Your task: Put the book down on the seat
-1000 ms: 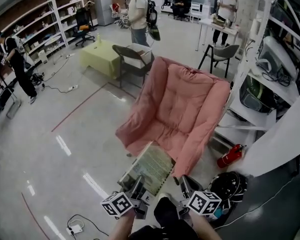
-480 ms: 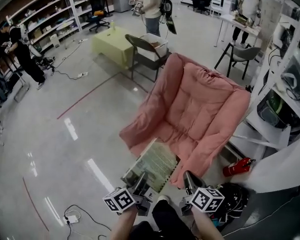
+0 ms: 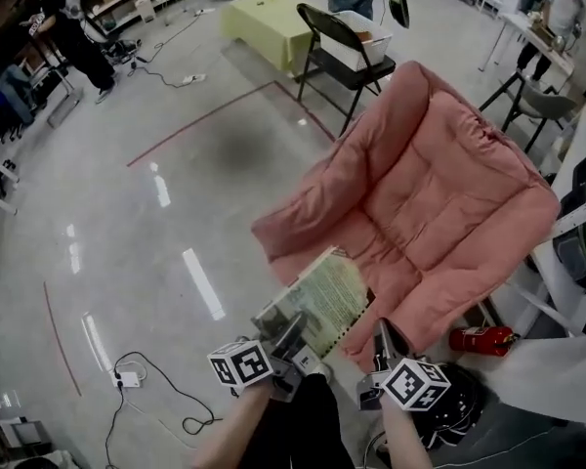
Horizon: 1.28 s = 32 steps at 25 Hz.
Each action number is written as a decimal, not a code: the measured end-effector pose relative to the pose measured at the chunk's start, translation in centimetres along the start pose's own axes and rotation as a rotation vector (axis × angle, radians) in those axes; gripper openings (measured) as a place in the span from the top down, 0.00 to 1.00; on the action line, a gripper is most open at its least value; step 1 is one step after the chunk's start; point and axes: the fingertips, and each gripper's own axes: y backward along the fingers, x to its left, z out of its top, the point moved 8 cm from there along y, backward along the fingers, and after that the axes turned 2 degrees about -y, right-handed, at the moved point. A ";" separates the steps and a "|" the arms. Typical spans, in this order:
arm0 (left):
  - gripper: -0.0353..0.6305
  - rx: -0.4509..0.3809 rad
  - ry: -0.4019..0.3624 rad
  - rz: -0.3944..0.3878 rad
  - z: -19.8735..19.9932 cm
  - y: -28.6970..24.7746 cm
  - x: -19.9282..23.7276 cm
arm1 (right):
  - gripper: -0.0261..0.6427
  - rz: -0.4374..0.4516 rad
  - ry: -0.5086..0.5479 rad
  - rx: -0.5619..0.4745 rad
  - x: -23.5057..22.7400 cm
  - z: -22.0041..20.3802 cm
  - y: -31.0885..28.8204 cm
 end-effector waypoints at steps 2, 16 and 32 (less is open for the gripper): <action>0.71 0.003 0.006 0.006 0.1 -1.5 2.0 | 0.94 0.001 -0.010 0.004 -0.8 -0.5 -1.8; 0.71 0.073 0.081 -0.017 -2.4 -11.5 16.2 | 0.94 0.006 -0.127 0.045 -7.0 -7.0 -12.9; 0.52 0.115 0.035 0.130 -3.8 -13.4 23.2 | 0.94 0.015 -0.187 0.070 -9.7 -10.9 -17.7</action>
